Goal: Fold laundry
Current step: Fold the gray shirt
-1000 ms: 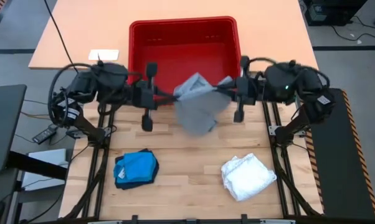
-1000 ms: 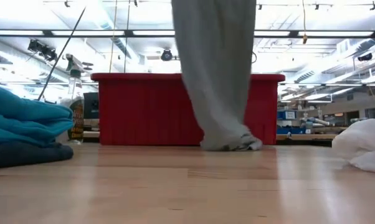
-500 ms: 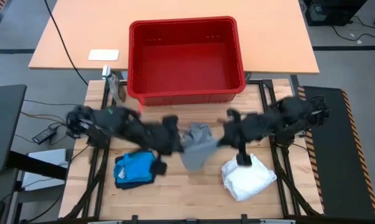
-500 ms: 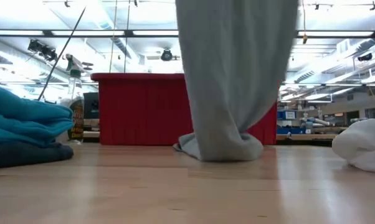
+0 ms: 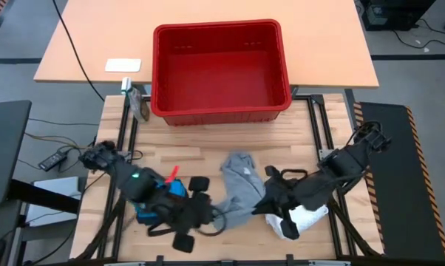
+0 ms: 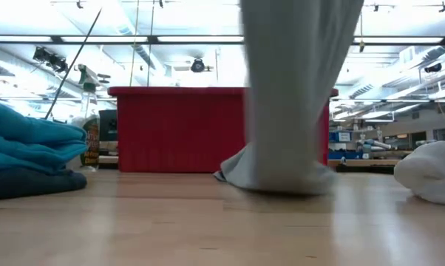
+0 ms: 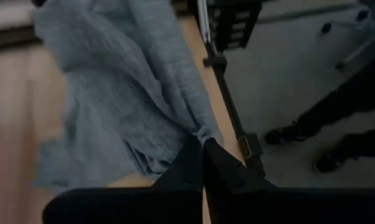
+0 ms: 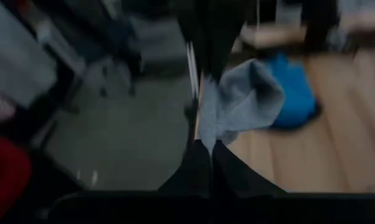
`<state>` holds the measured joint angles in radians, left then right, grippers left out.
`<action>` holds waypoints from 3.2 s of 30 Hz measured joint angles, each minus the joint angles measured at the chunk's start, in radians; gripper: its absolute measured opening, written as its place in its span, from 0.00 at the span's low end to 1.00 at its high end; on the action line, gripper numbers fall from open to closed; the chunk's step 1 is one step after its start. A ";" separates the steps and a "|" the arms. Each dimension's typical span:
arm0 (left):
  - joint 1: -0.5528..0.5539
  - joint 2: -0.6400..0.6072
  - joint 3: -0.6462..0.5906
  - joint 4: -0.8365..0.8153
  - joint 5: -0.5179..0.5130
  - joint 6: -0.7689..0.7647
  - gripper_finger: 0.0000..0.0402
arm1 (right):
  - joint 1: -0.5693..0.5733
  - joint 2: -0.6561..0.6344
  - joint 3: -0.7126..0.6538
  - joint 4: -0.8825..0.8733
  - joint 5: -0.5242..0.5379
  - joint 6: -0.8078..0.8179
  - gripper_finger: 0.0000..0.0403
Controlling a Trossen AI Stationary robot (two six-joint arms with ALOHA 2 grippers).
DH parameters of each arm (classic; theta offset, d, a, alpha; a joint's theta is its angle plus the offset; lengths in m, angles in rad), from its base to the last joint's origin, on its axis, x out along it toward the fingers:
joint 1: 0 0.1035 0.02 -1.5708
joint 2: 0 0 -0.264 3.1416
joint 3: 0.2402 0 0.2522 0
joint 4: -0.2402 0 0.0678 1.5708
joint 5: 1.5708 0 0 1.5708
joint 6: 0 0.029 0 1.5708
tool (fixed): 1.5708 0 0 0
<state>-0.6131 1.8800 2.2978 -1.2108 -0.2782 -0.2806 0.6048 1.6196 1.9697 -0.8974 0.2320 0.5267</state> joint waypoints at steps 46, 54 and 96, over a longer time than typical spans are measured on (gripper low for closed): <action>0.663 -0.374 0.000 0.765 -0.143 1.027 0.00 | -0.865 -0.018 0.387 0.322 -0.399 -0.799 0.01; 0.566 -0.375 -0.001 0.655 -0.021 0.781 0.00 | -0.807 -0.071 0.387 0.065 -0.471 -0.589 0.01; 0.149 0.130 -0.002 -0.361 -0.173 -0.671 0.00 | -0.524 -0.067 -0.415 0.140 -0.340 -0.434 0.01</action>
<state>-0.4640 2.0097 2.2960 -1.5719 -0.4512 -0.9515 0.0804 1.5528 1.5551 -0.7570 -0.1082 0.0929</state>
